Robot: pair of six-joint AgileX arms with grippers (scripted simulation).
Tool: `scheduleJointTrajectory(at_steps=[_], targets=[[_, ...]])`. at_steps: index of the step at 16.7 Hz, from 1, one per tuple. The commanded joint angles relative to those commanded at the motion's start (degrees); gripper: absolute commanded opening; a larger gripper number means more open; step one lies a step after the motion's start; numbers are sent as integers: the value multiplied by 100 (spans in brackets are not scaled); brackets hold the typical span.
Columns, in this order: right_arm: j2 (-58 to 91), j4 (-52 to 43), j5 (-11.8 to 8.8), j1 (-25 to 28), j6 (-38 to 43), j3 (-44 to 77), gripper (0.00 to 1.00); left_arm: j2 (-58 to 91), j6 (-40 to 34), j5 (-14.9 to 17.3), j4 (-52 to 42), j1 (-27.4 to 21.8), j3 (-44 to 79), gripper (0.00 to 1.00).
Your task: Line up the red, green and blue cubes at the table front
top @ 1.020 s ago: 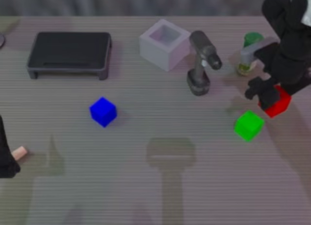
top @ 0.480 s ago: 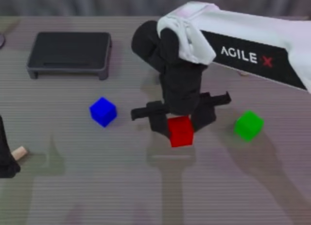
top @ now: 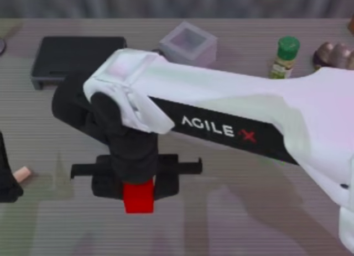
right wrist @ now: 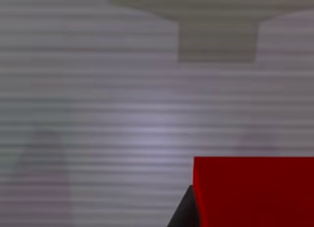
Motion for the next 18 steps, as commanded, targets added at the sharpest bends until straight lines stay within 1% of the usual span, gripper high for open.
scheduleJointTrajectory(at_steps=[6, 8, 13, 18], targets=[[-8, 25, -4, 38, 79, -13, 0, 0, 0, 0, 0, 0, 0, 100], [38, 241, 2, 36, 85, -183, 0, 0, 0, 0, 0, 0, 0, 100], [277, 1210, 4, 64, 97, -886, 0, 0, 0, 0, 0, 0, 0, 100], [326, 1366, 11, 76, 99, -1018, 0, 0, 0, 0, 0, 0, 0, 100]])
